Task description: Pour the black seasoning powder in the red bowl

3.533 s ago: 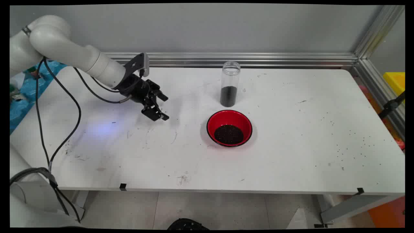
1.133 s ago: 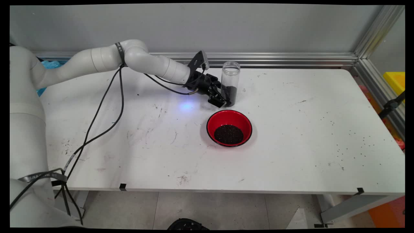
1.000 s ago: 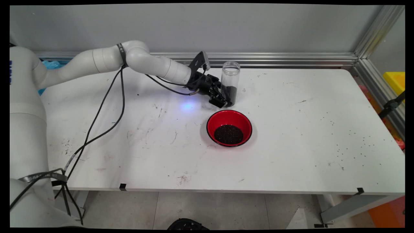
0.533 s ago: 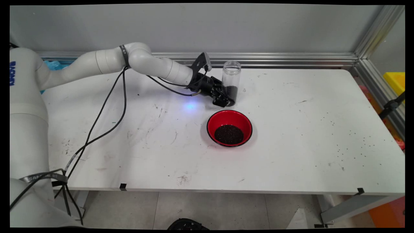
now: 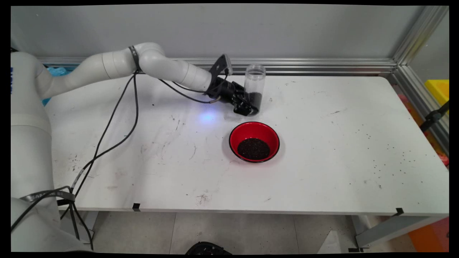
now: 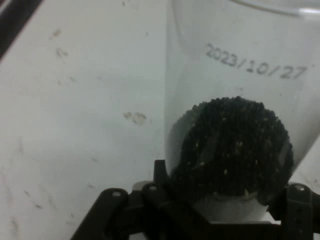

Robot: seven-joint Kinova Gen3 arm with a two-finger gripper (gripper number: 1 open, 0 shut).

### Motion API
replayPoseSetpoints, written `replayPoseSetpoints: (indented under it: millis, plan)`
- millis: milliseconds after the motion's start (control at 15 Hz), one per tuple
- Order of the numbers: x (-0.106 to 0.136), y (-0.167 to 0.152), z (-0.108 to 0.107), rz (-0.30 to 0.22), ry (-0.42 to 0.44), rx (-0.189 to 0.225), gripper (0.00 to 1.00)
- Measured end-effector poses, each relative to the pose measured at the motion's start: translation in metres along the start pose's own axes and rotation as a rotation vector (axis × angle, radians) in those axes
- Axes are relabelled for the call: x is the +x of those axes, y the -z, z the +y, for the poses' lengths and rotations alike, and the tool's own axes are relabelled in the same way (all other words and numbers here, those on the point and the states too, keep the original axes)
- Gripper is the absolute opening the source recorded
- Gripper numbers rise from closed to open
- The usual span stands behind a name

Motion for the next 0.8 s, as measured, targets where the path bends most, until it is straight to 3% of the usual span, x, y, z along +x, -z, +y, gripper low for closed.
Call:
replayPoseSetpoints:
  millis: [267, 800]
  plan:
    - [0.023, 0.023, -0.002, 0.016, -0.028, 0.031, 0.00]
    - [0.053, 0.062, 0.003, -0.014, -0.135, 0.067, 0.00]
